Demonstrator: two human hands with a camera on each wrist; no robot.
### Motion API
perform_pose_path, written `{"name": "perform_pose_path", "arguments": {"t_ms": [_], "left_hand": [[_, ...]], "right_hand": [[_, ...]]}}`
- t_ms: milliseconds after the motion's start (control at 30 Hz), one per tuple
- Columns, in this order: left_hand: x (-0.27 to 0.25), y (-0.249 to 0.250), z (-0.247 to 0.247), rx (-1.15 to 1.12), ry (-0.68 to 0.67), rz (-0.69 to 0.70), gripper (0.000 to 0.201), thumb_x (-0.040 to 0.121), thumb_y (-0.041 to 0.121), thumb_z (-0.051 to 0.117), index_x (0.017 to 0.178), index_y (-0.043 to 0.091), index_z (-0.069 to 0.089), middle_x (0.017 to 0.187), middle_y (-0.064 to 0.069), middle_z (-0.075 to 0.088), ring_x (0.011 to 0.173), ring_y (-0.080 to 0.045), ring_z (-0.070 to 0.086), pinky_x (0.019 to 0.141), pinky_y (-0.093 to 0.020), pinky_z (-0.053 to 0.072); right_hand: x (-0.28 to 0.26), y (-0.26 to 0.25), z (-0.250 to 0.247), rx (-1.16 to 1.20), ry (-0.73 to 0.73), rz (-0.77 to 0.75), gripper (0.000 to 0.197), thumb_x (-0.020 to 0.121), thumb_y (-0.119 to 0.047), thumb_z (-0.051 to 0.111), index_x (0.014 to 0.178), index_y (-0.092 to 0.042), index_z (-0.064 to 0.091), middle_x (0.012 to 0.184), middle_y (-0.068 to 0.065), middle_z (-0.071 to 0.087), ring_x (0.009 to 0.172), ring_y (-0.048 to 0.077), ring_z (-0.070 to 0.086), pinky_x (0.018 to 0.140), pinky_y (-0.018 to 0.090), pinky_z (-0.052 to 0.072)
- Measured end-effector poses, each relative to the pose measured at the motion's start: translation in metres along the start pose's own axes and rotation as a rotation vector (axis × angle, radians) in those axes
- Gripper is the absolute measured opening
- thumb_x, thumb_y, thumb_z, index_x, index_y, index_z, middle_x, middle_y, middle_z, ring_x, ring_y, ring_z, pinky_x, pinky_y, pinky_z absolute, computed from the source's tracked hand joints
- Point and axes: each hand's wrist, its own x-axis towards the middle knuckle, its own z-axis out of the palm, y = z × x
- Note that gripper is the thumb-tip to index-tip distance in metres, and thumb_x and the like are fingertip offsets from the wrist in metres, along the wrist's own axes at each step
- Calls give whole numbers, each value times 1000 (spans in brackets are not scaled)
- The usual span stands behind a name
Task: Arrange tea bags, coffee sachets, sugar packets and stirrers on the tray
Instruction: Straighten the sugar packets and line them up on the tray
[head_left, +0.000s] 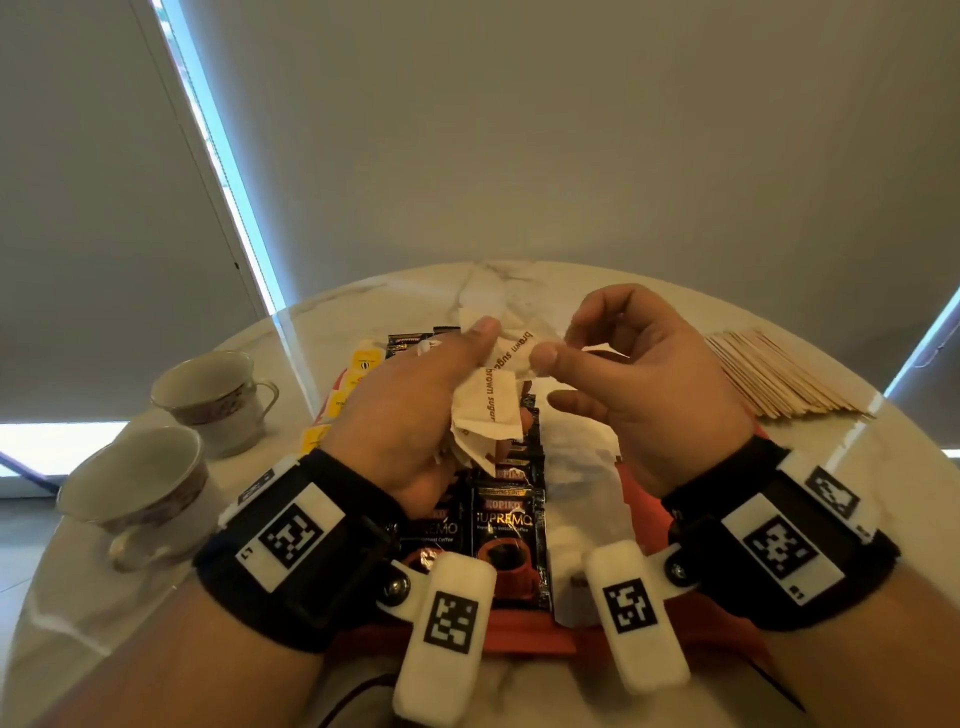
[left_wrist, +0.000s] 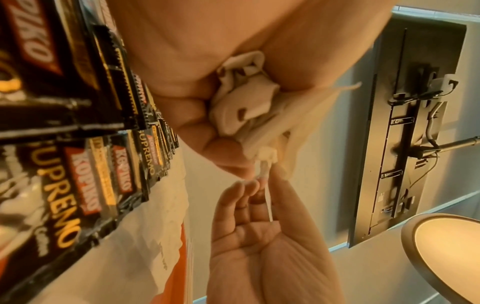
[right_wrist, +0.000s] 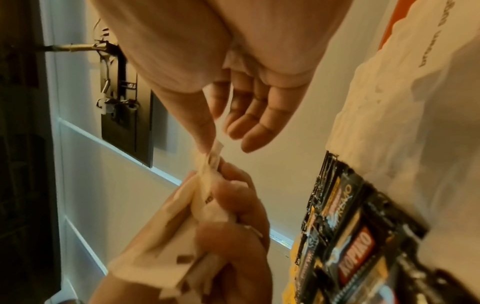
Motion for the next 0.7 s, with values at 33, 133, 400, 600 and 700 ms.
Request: {"name": "perform_pose_path", "arguments": {"t_ms": [33,133,400,600,700], "left_hand": [[1,-1,-1,15,16,16,36,92,36,71,115,7,72,89,-14,76,64,-26,71,52,-33,56],[3,-5,-2,56,25,43,27,92,30,75,108,9,76,97,-17,78,78,-29,73,72,-42,54],[5,0,-1,-45,117,26,14,97,26,70,99,12,76,98,-12,81,80,-28,79,73,-46,65],[2,-1,-1,61,102,5,18,96,24,72,103,8,75,86,-13,77,65,-23,71,53,-32,59],[3,-5,-1,111,53,10,33,91,35,76,107,7,77,89,-15,76,65,-22,68,55,-31,53]], "right_hand": [[-2,0,1,-40,-8,0,25,79,-6,83,94,-9,63,85,2,68,78,23,73,64,33,59],[-6,-2,3,-76,-64,65,21,81,-9,82,94,-3,67,82,0,74,68,15,72,62,29,58],[2,-14,-3,318,-2,160,13,84,-3,70,86,-11,60,88,13,70,80,25,70,69,39,63],[-3,-5,2,-69,-25,51,5,96,-11,66,95,-13,71,77,5,71,61,15,64,53,28,54],[-4,2,4,-178,-30,101,5,94,-17,72,98,-14,72,87,12,73,64,16,65,54,27,52]]}}
